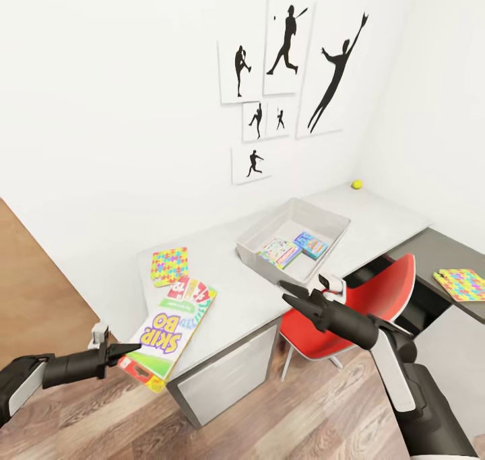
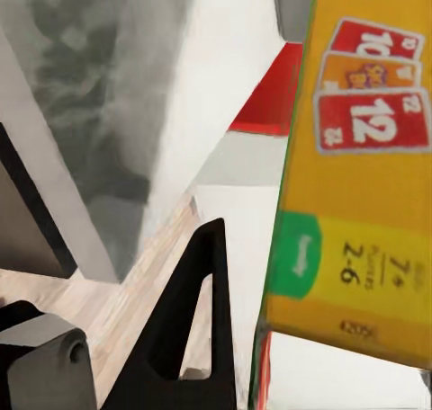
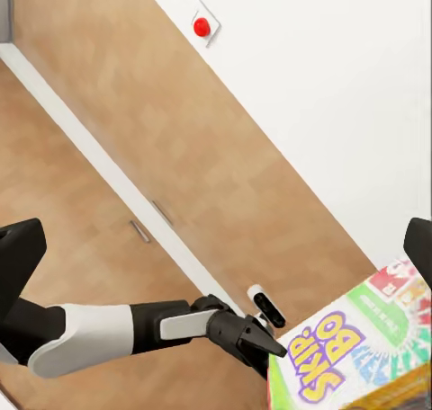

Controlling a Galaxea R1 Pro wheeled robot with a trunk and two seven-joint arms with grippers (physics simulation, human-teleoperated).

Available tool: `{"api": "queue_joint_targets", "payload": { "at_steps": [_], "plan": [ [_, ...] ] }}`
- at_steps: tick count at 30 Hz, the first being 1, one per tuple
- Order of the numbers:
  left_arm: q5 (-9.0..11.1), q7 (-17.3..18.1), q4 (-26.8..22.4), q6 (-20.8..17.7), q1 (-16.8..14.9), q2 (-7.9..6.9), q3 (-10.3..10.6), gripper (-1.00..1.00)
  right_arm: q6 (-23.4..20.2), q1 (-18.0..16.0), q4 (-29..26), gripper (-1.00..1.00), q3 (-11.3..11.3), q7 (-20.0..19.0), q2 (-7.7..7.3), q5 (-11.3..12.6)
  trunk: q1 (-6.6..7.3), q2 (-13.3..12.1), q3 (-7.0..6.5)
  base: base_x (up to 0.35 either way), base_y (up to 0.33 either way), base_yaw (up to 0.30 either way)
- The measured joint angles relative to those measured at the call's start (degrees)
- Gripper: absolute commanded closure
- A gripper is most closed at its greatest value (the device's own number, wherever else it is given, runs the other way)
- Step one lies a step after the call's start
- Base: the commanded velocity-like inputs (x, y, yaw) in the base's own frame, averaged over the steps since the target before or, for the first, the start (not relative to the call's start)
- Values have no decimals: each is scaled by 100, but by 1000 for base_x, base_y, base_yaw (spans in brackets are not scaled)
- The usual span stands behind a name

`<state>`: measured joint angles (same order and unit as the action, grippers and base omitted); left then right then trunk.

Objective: Put all the toys in the child's room - the three board games (two on the bed and one on the table), the two jigsaw puzzles on the table, and the tennis ball on the table - inside the toy box on the table in the child's room.

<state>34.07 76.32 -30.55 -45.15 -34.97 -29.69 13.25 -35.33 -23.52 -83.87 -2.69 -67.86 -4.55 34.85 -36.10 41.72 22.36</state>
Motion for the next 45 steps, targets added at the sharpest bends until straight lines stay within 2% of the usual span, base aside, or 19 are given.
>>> {"api": "queue_joint_targets", "payload": {
  "at_steps": [3, 4, 7, 11, 19, 26, 29, 32, 35, 45],
  "plan": [
    [27, 481, -214, -21, -5, -231, -15, 100, -42, 0, -2, -100, -163, 241, -9, -18, 66, -120, -54, 0, 0, 0],
    [41, 796, -401, -38, -3, -321, -15, 100, -109, 0, -4, -100, -243, 386, -13, -25, 88, -160, -72, 0, 0, 0],
    [27, 1339, -726, -238, -38, -404, -21, 100, -243, 0, -9, -100, -389, 677, -17, -42, 154, -281, -126, 0, 0, 0],
    [10, 1341, -909, -421, -87, -429, -26, 100, -294, 0, -1, -100, -456, 813, -19, -29, 242, -442, -198, -17, 0, 0],
    [5, 1342, -954, -458, -99, -443, -27, 100, -229, 21, 13, -100, -474, 796, -5, -33, 417, -764, -342, -103, 0, 0],
    [4, 1341, -956, -455, -99, -441, -28, 100, -203, 261, 13, -100, -484, 854, -1, -7, 572, -1045, -468, -6, 0, -1],
    [4, 1341, -956, -452, -99, -440, -28, 100, -204, 274, 16, -100, -560, 843, -1, -4, 638, -1166, -526, -1, 0, -65],
    [4, 1341, -955, -451, -100, -441, -22, 100, -223, 280, 29, -100, -807, 800, -1, 19, 704, -1286, -593, 0, 0, -176],
    [4, 1341, -955, -445, -100, -440, -25, 100, -230, 282, 45, -100, -905, 778, -7, 30, 770, -1407, -664, 0, 0, -211],
    [3, 1341, -955, -434, -100, -442, -19, 100, -233, 291, 67, -100, -967, 594, -10, 30, 990, -1810, -906, -28, 0, -227]
  ]
}}
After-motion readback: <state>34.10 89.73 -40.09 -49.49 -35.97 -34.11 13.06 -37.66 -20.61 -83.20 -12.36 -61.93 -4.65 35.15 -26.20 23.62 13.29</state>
